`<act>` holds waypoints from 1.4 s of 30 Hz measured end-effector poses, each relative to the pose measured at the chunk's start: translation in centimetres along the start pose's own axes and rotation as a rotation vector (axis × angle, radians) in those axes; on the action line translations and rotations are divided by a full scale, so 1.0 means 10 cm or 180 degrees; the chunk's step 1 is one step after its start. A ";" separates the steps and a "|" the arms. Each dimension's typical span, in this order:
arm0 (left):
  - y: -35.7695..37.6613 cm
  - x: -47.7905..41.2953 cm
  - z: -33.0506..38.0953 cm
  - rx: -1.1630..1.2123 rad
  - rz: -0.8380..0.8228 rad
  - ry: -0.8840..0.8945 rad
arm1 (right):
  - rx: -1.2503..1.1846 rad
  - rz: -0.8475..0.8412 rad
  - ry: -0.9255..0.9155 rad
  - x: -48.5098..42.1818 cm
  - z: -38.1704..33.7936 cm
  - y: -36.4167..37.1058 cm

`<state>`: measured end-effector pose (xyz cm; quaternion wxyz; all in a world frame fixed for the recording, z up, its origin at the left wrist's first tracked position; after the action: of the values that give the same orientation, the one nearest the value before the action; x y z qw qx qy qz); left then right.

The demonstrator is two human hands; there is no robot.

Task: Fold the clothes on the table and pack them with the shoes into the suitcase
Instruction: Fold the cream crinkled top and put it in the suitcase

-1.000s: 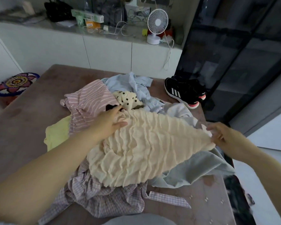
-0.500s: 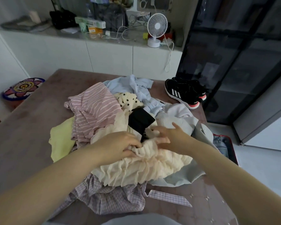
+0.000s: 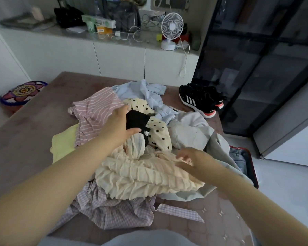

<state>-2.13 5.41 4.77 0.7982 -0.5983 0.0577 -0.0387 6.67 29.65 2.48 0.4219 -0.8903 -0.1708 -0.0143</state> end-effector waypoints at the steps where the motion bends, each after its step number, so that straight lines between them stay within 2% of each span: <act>1: 0.09 -0.07 -0.02 0.0108 -0.0265 -0.0197 | -0.0105 0.0179 -0.0071 -0.11 -0.03 0.06; 3: 0.22 -0.12 -0.06 0.0430 -0.0588 -0.0303 | -0.0209 0.0378 -0.0036 -0.30 -0.08 0.20; 4: 0.23 -0.13 -0.09 0.0562 -0.0538 -0.0376 | -0.0185 0.0381 0.0049 -0.35 -0.10 0.26; 6: 0.14 -0.11 -0.16 0.0706 -0.0271 -0.0514 | 0.0086 0.0242 0.0180 -0.39 -0.08 0.34; 11: -0.39 -0.14 -0.30 0.0696 0.0545 -0.0306 | 0.0318 0.0213 0.0333 -0.08 0.16 -0.01; 14: -0.66 -0.19 -0.35 0.0612 0.0625 -0.0192 | 0.0793 -0.0572 0.0642 0.22 0.41 -0.19; 17: -0.69 -0.16 -0.30 0.0524 0.0085 -0.0026 | 0.0898 -0.1477 0.1064 0.45 0.61 -0.20; 20: -0.57 -0.10 -0.30 0.0300 -0.0393 0.0031 | 0.1174 -0.1729 0.1018 0.38 0.47 -0.22; 21: -0.53 -0.07 -0.30 0.0292 -0.0497 0.0038 | 0.1374 -0.1660 0.0801 0.25 0.36 -0.23; 23: -0.47 -0.01 -0.30 0.0340 -0.0579 0.0088 | 0.1453 -0.1067 0.0503 -0.05 0.10 -0.22; 25: -0.44 0.05 -0.32 0.0374 -0.0508 0.0137 | 0.0758 -0.0340 0.0284 -0.38 -0.11 -0.15; 27: -0.44 0.11 -0.36 0.0577 -0.0355 0.0151 | 0.0016 0.0038 0.0068 -0.67 -0.33 0.03; 30: -0.46 0.17 -0.48 0.1001 -0.0171 0.0088 | -0.0669 0.0056 0.0043 -0.97 -0.56 0.35; 34: -0.46 0.23 -0.58 0.1816 -0.0211 -0.0081 | -0.0967 0.0207 0.0411 -1.25 -0.55 0.62; 38: -0.44 0.24 -0.64 0.1531 -0.0250 -0.0015 | -0.0888 0.0346 0.0590 -1.33 -0.48 0.68; 40: -0.42 0.22 -0.68 0.1447 -0.0204 -0.0041 | -0.1031 0.0381 0.0582 -1.32 -0.46 0.64; 42: -0.40 0.19 -0.72 0.1444 -0.0123 -0.0156 | -0.1275 0.0636 0.0498 -1.26 -0.45 0.50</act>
<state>-1.24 -2.86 6.56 0.9126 -0.4053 0.0166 -0.0514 -3.05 19.61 -0.50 0.2481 -0.9649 -0.0425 -0.0750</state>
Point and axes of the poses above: each hand's wrist, its own x-axis away from the middle knuckle, its own y-axis out of the palm, z = x × y, the point moved 2 cm from there along -x, towards the middle knuckle, and after that the axes turned 14 degrees about -x, right-handed, at the moved point
